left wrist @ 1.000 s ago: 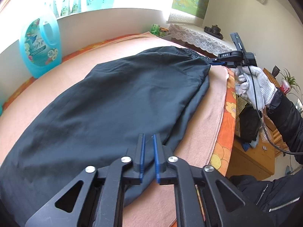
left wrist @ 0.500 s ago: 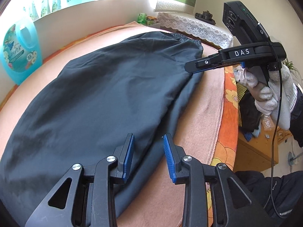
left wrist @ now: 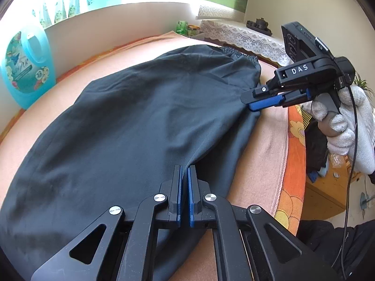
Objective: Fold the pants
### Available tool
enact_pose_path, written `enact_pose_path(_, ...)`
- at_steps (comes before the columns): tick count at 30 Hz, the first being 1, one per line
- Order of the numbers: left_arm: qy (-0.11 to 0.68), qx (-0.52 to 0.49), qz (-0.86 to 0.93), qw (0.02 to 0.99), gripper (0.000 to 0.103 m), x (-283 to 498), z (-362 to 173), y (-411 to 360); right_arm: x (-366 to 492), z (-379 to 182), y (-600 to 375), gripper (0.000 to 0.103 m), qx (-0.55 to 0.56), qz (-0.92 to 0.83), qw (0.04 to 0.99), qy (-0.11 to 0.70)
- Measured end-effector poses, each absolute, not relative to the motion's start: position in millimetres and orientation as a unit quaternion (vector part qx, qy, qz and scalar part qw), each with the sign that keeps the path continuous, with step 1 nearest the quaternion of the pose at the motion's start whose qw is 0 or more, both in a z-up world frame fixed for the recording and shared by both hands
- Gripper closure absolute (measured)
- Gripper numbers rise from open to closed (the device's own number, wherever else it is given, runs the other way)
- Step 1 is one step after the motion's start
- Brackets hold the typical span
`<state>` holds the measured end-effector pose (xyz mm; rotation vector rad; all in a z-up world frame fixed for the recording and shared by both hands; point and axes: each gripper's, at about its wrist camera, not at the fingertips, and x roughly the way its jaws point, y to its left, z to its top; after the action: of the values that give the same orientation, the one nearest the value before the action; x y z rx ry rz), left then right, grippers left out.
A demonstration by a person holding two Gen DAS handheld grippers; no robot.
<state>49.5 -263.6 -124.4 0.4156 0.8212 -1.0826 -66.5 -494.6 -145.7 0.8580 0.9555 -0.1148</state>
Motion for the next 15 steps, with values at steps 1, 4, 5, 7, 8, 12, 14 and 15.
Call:
enact_pose_path(1,0.377,0.184,-0.499,0.758,0.100,52,-122,-262,-66,-148,-496,0.064,0.405,-0.053,0.796,0.446)
enact_pose_path(4,0.380,0.172,-0.506,0.755,0.100,55,-118,-260,-63,-151,-500,0.062,0.432,-0.052,0.789,0.433)
enact_pose_path(5,0.379,0.175,-0.505,0.755,0.100,54,-118,-261,-62,-152,-501,0.060,0.442,-0.050,0.787,0.428)
enact_pose_path(7,0.379,0.182,-0.508,0.752,0.100,51,-120,-262,-56,-153,-501,0.060,0.445,-0.055,0.789,0.421)
enact_pose_path(8,0.378,0.185,-0.509,0.751,0.100,50,-120,-262,-51,-152,-500,0.060,0.435,-0.061,0.795,0.419)
enact_pose_path(12,0.373,0.189,-0.513,0.750,0.100,45,-121,-260,-46,-149,-495,0.097,0.398,-0.074,0.808,0.428)
enact_pose_path(14,0.374,0.181,-0.515,0.750,0.101,45,-118,-255,-53,-134,-486,0.099,0.376,-0.067,0.825,0.417)
enact_pose_path(15,0.377,0.175,-0.516,0.749,0.101,44,-116,-252,-56,-126,-481,0.099,0.362,-0.067,0.834,0.411)
